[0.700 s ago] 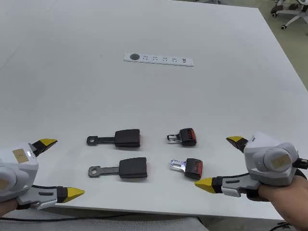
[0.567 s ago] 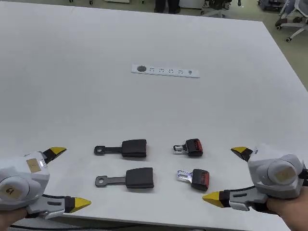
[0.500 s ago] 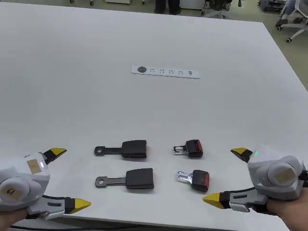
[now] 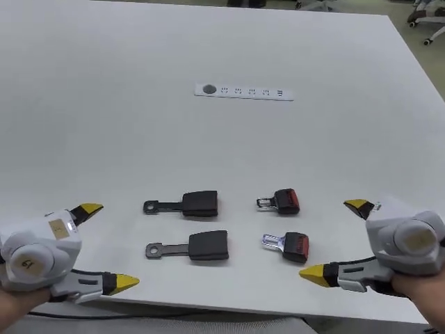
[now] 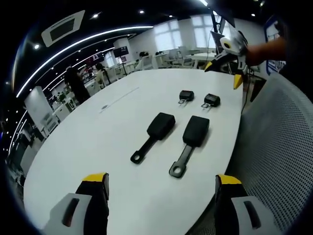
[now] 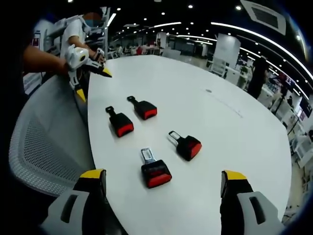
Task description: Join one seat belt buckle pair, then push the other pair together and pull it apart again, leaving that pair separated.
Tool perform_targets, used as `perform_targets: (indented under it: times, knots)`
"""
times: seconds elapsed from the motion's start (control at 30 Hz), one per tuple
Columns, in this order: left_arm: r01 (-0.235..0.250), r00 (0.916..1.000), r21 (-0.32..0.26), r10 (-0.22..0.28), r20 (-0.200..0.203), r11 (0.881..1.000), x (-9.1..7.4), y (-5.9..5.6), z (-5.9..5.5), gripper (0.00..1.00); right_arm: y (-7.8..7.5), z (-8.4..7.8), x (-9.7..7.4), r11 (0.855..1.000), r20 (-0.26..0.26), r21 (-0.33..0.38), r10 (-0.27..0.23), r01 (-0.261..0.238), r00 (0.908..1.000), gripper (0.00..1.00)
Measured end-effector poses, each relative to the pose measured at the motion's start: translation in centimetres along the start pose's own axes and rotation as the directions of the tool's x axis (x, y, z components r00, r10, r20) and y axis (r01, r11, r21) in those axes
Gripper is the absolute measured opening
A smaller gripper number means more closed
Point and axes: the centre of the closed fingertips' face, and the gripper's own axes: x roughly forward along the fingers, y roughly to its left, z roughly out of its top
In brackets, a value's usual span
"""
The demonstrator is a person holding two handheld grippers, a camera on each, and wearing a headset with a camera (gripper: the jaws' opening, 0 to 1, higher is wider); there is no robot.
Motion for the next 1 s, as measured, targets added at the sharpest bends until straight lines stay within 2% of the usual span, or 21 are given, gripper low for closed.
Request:
perform_targets:
  times: [0.1,0.17,0.27,0.37,0.47,0.6,0.67,0.83,0.9,0.97,1.0]
  knots:
    - [-0.01,0.9999,-0.029,0.01,0.007,1.0,0.0,0.7,-0.3,0.92,-0.1,-0.2,0.0,1.0,0.004,0.01,-0.006,0.006,1.0,0.99]
    - [-0.008,0.9999,-0.031,0.008,0.008,0.999,-0.1,0.0,0.0,0.92,0.0,-0.5,0.0,1.0,0.003,0.008,-0.006,0.005,1.0,0.99]
    - [0.004,1.0,-0.01,-0.004,-0.005,1.0,-0.1,-0.4,-0.1,0.92,0.1,-0.6,-0.1,1.0,-0.001,0.001,0.0,0.0,1.0,0.99]
    - [0.002,0.9997,0.033,-0.001,-0.026,0.999,-0.2,0.0,-0.5,0.93,0.1,-0.6,-0.2,1.0,-0.003,-0.004,-0.001,0.001,1.0,0.98]
    - [-0.01,0.9993,0.069,0.012,-0.035,0.998,-0.3,0.5,-0.7,0.93,-0.2,-1.0,-0.2,1.0,-0.031,-0.027,-0.008,0.007,0.9995,0.96]
    - [0.009,0.9987,0.046,-0.007,-0.05,0.999,-0.3,0.1,-0.8,0.98,-0.6,-0.8,0.0,0.999,-0.018,-0.033,-0.013,0.012,0.9998,0.94]
    - [0.019,0.999,0.019,-0.018,-0.04,1.0,-0.3,0.0,-0.7,0.99,-0.5,-0.8,0.0,1.0,-0.016,-0.029,-0.012,0.012,0.9998,0.94]
    - [0.026,0.9989,0.005,-0.026,-0.039,1.0,-0.6,-0.1,-0.4,1.0,-0.2,-0.8,0.2,1.0,-0.023,-0.025,0.005,-0.006,0.9997,0.93]
    - [0.056,0.9982,-0.068,-0.057,-0.017,0.996,-0.5,-0.4,-0.1,1.0,-0.1,-0.9,0.4,1.0,-0.025,-0.028,0.011,-0.012,0.9996,0.92]
    - [0.06,0.998,-0.079,-0.061,-0.013,0.995,-0.7,0.0,-0.1,0.99,0.0,-0.9,0.4,0.999,-0.022,-0.037,0.02,-0.021,0.9995,0.89]
    - [0.059,0.9981,-0.082,-0.06,-0.014,0.995,-1.0,-0.1,0.3,0.99,0.0,-0.8,0.4,0.999,-0.018,-0.031,0.021,-0.022,0.9996,0.89]
